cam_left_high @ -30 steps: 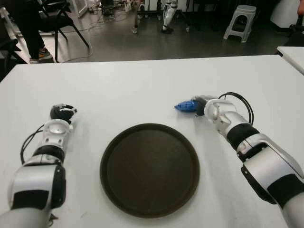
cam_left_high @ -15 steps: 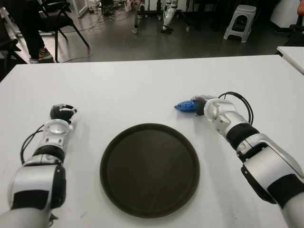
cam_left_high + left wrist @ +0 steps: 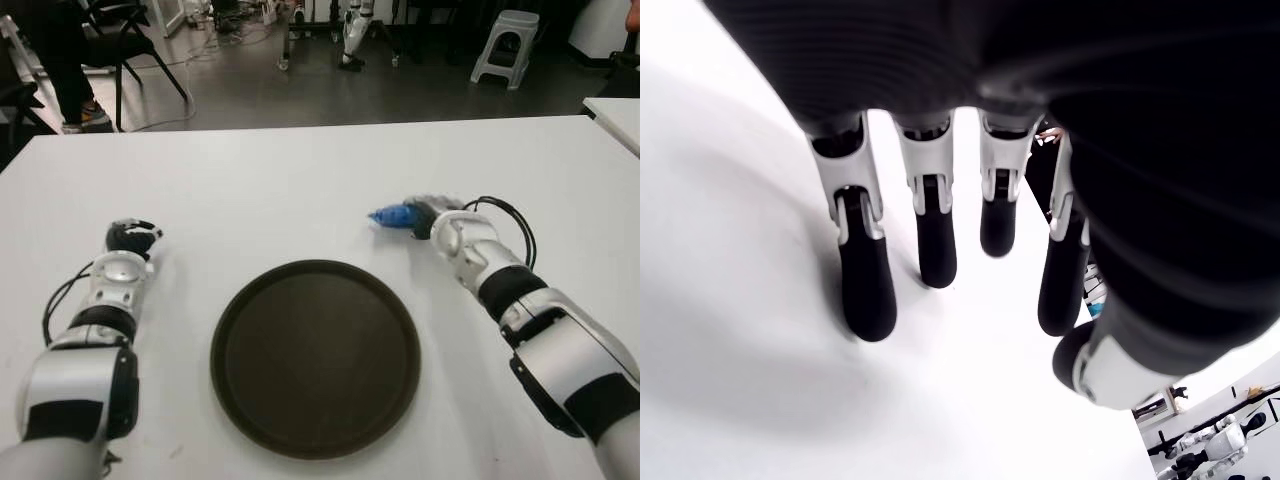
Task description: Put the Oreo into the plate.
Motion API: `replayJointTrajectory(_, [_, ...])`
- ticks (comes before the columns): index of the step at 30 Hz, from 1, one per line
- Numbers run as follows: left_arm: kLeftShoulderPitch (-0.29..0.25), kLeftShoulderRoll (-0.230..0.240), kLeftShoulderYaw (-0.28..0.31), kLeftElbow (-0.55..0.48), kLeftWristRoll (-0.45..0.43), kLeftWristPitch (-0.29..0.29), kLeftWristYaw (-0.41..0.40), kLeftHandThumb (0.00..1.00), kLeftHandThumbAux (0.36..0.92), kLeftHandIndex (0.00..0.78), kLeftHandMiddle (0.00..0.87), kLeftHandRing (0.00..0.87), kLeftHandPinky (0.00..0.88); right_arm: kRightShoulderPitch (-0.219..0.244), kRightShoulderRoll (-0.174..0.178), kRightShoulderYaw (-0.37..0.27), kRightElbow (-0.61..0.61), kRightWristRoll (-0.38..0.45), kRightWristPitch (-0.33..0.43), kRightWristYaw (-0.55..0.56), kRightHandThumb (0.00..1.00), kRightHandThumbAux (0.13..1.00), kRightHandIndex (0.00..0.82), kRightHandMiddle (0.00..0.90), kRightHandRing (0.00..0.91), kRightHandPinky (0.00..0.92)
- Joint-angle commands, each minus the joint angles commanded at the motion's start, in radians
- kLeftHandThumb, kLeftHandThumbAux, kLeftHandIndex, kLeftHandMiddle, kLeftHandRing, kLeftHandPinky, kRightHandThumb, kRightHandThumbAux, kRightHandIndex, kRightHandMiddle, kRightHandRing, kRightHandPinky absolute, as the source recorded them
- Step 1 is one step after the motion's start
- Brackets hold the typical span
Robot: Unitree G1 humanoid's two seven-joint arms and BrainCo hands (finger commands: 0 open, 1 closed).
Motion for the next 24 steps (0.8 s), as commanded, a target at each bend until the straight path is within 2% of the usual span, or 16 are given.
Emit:
replayJointTrajectory(4, [-0.002, -0.001, 0.000, 0.000, -0.001, 0.003, -0.001, 0.674, 0.725, 0.398, 0.141, 0.155, 0.136, 0.038, -0.005, -0.046, -0.044, 0.013, -0.070, -0.215, 0.691, 0.735, 0.414, 0.113, 0.112, 0.154])
replayJointTrajectory(7, [-0.002, -0.001, 0.000, 0.000, -0.001, 0.003, -0.001, 0.673, 0.726, 0.398, 0.137, 0.152, 0.134, 0.043, -0.002, -0.054, -0.037, 0.015, -0.090, -0.256, 0.692, 0.735, 0.414, 0.086, 0.082, 0.124])
replayJointTrajectory(11, [0.000, 0.000, -0.005, 0.001, 0.004, 0.004, 0.003, 0.672, 0.725, 0.398, 0.133, 0.146, 0.132, 0.077, 0.009, -0.136, -0.052, 0.064, -0.258, -0.524, 0.693, 0.733, 0.414, 0.039, 0.032, 0.074])
replayJointTrajectory(16, [0.001, 0.002, -0.008, 0.001, 0.004, 0.002, 0.000, 0.674, 0.725, 0.398, 0.142, 0.155, 0.140, 0.077, 0.018, -0.188, -0.025, 0.089, -0.422, -0.731, 0.701, 0.726, 0.416, 0.022, 0.028, 0.078])
replayJointTrajectory(18, [0.000, 0.002, -0.007, 0.001, 0.002, 0.002, 0.000, 0.676, 0.725, 0.398, 0.149, 0.161, 0.144, 0.074, 0.022, -0.208, -0.013, 0.109, -0.490, -0.780, 0.704, 0.724, 0.417, 0.027, 0.046, 0.101])
replayJointTrajectory(24, [-0.001, 0.003, -0.008, 0.001, 0.003, 0.006, 0.001, 0.676, 0.726, 0.398, 0.150, 0.163, 0.146, 0.060, 0.032, -0.241, 0.039, 0.149, -0.611, -0.816, 0.710, 0.721, 0.419, 0.027, 0.081, 0.173])
